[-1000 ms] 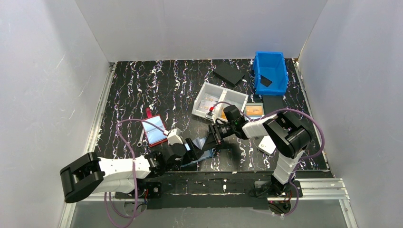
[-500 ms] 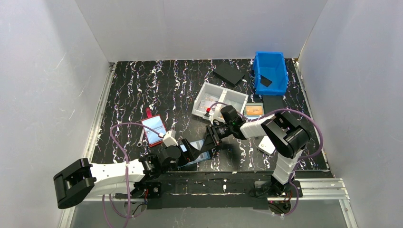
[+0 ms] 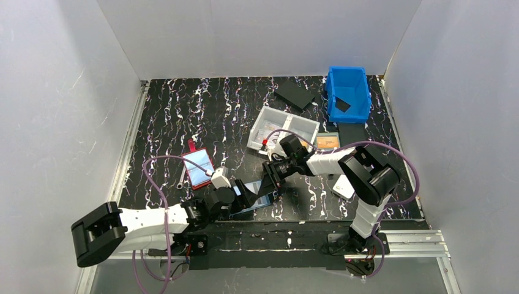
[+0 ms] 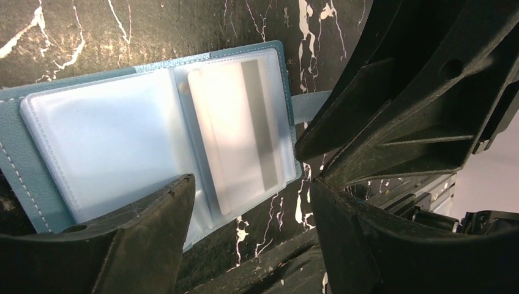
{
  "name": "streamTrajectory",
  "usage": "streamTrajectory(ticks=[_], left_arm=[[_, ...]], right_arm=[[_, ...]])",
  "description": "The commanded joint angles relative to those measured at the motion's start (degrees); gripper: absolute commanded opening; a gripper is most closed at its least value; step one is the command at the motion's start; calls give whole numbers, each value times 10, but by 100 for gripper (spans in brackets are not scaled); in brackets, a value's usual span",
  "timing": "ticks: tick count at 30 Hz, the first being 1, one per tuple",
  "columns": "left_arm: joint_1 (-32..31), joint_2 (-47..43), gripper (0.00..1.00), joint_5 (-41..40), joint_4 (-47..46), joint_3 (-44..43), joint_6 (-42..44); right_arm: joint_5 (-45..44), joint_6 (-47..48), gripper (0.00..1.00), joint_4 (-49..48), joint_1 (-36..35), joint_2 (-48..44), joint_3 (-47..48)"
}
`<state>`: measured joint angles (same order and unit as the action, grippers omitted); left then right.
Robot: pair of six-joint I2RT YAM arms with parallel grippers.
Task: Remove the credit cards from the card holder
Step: Remove the credit card from the card holder.
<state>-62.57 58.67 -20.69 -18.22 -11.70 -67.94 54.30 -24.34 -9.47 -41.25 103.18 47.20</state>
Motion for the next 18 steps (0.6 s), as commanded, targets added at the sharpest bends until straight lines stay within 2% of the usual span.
streamTrajectory(ticks=[1,5,15,18], left_arm=[[4,28,68,-5,7,-10,11],[4,33,57,-4,7,-8,11],[4,54,52,1,7,-7,12],[4,66,50,9,7,-14,19]], right_arm=[[-110,48,39,44,-14,24,6],[-130,55,40,55,-11,27,7],[-140,63,42,66,-8,30,10],[-110,39,42,40,-6,34,2]])
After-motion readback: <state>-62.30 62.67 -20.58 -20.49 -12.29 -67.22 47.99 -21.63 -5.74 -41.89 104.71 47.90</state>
